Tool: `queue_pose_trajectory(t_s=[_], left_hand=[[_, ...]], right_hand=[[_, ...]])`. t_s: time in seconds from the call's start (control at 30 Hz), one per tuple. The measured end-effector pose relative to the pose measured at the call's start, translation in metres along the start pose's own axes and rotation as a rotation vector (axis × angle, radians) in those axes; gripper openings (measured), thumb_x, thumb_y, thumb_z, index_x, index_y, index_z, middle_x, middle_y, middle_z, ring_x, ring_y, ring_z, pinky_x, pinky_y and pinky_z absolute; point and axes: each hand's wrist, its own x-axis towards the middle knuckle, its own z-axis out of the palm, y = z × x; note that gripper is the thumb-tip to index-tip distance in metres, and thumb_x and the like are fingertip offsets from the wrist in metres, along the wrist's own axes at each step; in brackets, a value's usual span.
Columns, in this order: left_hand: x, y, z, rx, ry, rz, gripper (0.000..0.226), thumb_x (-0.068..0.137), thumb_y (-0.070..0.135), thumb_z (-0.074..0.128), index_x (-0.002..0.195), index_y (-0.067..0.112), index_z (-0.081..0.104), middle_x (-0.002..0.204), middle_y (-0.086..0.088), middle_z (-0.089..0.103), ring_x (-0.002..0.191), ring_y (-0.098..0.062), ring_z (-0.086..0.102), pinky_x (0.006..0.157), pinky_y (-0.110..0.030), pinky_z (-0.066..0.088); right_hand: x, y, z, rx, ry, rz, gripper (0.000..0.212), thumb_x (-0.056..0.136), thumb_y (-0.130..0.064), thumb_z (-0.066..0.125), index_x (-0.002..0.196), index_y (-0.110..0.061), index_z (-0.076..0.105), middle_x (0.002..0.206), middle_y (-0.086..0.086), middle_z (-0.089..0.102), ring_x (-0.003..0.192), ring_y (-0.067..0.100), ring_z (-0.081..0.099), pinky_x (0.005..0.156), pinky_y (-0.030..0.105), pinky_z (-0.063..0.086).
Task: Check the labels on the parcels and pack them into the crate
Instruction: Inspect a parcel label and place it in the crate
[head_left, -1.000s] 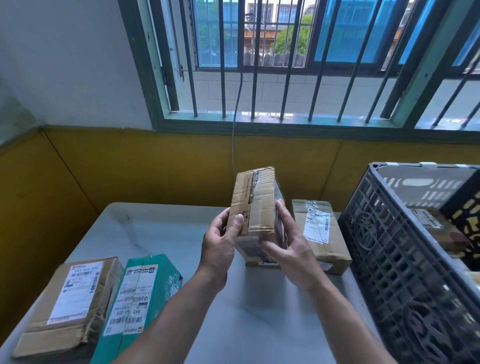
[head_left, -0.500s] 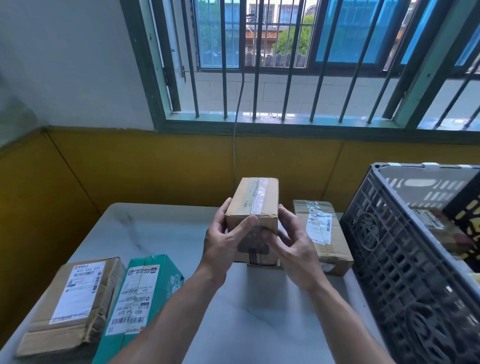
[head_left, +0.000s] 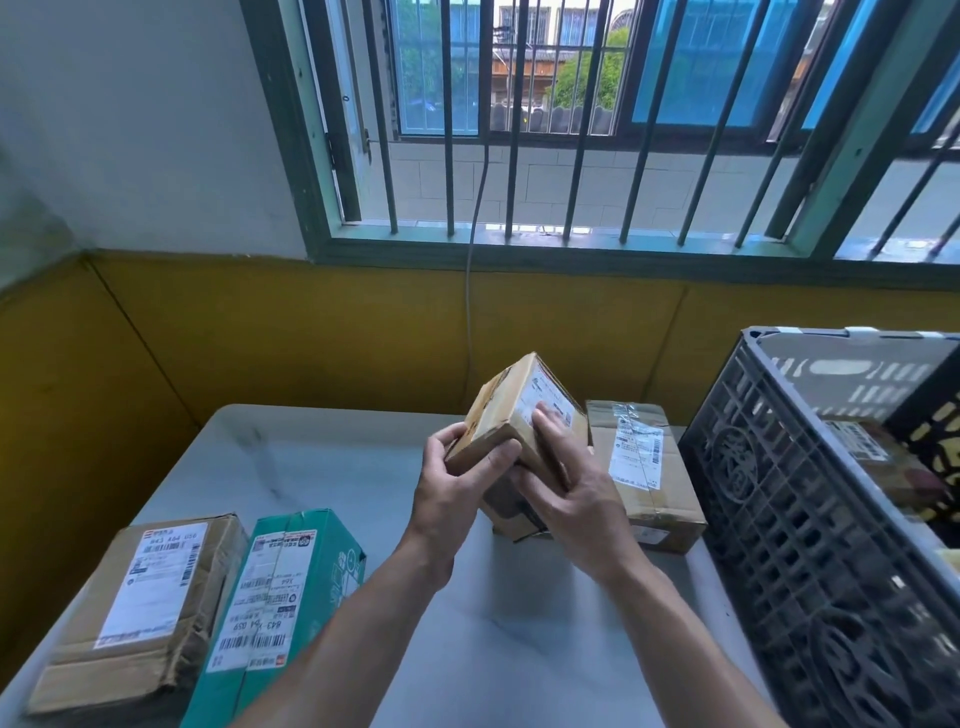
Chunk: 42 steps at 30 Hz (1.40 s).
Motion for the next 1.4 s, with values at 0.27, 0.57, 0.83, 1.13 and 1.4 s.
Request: queue_pose_trajectory(t_s=[0.27, 0.57, 0.83, 1.13, 1.4], left_hand=[[0.001, -0.008, 0.005, 0.044, 0.072, -0.054, 0.097, 0.052, 0.066, 0.083, 0.133, 0.027, 0.044, 0.136, -0.009, 0.056, 0.121, -0.028, 0.063, 0.092, -0.045, 0.061], [0.005, -0.007, -0.022, 0.058, -0.069, -0.124, 0.094, 0.059, 0.071, 0.068, 0.137, 0.024, 0.044, 0.12, -0.004, 0.069, 0.104, -0.012, 0.071, 0.076, -0.025, 0.06], [0.001, -0.003, -0.036, 0.188, -0.349, -0.166, 0.086, 0.068, 0.074, 0.06, 0.141, 0.03, 0.046, 0.137, -0.007, 0.06, 0.128, -0.023, 0.059, 0.111, -0.05, 0.048], [0.007, -0.007, -0.007, 0.012, -0.044, -0.135, 0.074, 0.094, 0.073, 0.032, 0.144, 0.025, 0.056, 0.131, -0.006, 0.071, 0.124, -0.026, 0.066, 0.11, -0.048, 0.047], [0.001, -0.004, 0.032, -0.161, 0.153, -0.14, 0.056, 0.105, 0.055, 0.036, 0.131, 0.017, 0.068, 0.118, -0.013, 0.076, 0.111, -0.033, 0.072, 0.094, -0.045, 0.056]], right_hand=[[-0.005, -0.015, 0.006, -0.26, -0.058, -0.086, 0.064, 0.092, -0.041, 0.048, 0.152, -0.022, 0.041, 0.155, -0.021, 0.025, 0.151, 0.0, 0.016, 0.126, 0.05, 0.007], [0.009, -0.016, -0.014, -0.064, 0.233, 0.102, 0.051, 0.099, -0.028, 0.062, 0.148, -0.023, 0.048, 0.157, -0.01, 0.041, 0.146, 0.008, 0.035, 0.121, 0.033, 0.029], [0.023, 0.013, -0.043, -0.133, 0.112, 0.447, 0.063, 0.098, -0.056, 0.051, 0.15, -0.022, 0.044, 0.147, 0.001, 0.054, 0.138, 0.021, 0.047, 0.109, 0.035, 0.037], [0.012, 0.023, -0.056, -0.108, 0.122, 0.435, 0.033, 0.095, -0.049, 0.061, 0.124, -0.035, 0.066, 0.107, -0.016, 0.069, 0.105, 0.012, 0.064, 0.091, 0.042, 0.055], [0.005, 0.021, -0.086, -0.006, 0.144, 0.389, 0.04, 0.095, -0.049, 0.06, 0.133, -0.037, 0.06, 0.121, -0.011, 0.068, 0.11, 0.012, 0.064, 0.09, 0.05, 0.057]])
